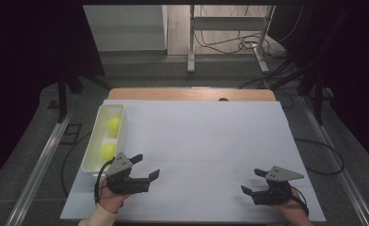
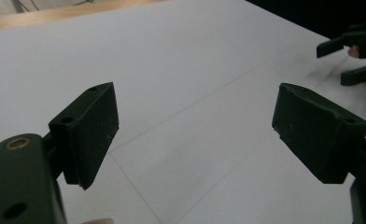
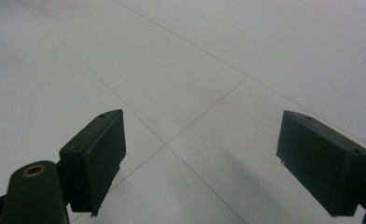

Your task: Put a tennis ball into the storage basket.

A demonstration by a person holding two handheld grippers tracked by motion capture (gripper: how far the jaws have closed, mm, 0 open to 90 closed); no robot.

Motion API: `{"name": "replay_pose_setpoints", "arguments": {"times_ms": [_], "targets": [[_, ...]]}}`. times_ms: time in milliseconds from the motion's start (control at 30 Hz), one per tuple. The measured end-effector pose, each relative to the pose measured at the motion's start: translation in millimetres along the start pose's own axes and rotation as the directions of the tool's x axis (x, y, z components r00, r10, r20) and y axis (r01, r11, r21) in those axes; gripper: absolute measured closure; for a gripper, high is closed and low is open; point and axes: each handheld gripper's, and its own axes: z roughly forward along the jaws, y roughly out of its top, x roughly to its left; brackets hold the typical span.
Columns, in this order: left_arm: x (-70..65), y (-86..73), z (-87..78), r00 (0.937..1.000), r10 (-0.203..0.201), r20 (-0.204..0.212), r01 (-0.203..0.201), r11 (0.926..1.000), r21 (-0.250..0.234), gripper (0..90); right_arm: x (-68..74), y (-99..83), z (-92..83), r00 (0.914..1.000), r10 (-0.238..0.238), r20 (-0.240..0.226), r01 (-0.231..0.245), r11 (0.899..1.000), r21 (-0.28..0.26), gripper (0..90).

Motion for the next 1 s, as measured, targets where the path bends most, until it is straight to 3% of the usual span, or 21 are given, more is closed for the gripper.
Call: {"name": "replay_pose_setpoints", "arguments": {"times_ms": [267, 700, 1000], "targets": [[-5.2, -14.8, 15.6, 0.9997, 0.009, 0.023, -0.011, 0.9976, 0.069, 15.3, 0.7, -1.5, 0.2, 0.9999, 0.009, -0.011, -0.009, 1.0, 0.0, 16.1], [7.5, -24.3, 12.3, 0.9996, -0.021, -0.017, 0.022, 0.9967, 0.078, 15.3, 2.3, -1.4, -0.1, 0.9999, 0.003, -0.011, -0.003, 1.0, 0.009, 16.0], [12.3, -26.2, 11.4, 0.9995, -0.031, -0.008, 0.031, 0.9966, 0.076, 15.3, 1.9, -1.8, 2.1, 0.9998, 0.009, -0.017, -0.009, 1.0, 0.007, 16.0]]}}
